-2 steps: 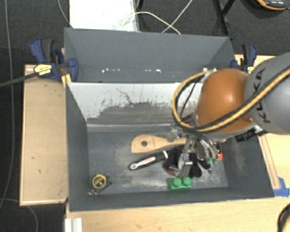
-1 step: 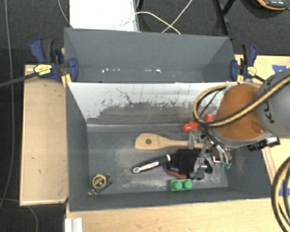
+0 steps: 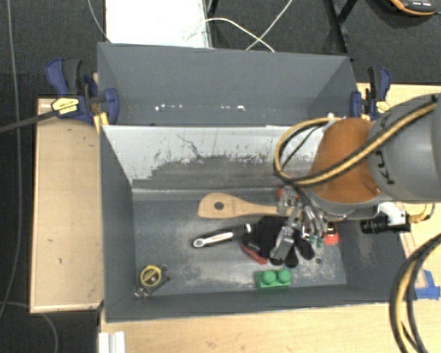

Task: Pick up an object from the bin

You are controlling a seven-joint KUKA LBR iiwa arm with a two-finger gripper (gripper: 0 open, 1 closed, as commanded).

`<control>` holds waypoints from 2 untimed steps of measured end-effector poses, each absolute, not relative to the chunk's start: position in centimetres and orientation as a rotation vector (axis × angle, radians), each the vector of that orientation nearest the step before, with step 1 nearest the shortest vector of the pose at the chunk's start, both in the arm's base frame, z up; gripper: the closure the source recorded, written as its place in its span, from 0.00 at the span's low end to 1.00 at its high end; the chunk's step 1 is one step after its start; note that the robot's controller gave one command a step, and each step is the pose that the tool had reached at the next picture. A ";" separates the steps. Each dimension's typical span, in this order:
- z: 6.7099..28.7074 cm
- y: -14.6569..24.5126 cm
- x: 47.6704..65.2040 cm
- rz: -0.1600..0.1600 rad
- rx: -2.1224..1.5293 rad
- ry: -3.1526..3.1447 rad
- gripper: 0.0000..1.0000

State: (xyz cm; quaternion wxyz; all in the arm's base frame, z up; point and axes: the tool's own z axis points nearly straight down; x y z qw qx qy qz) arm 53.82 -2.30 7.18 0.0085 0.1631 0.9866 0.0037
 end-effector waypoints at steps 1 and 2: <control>7.5 -4.7 52.3 0.010 0.153 3.122 0.00; 7.3 -2.4 53.8 0.014 0.469 3.085 0.00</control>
Offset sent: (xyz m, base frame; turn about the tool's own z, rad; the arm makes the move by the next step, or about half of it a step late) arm -0.0012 -0.0015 0.0003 -0.0251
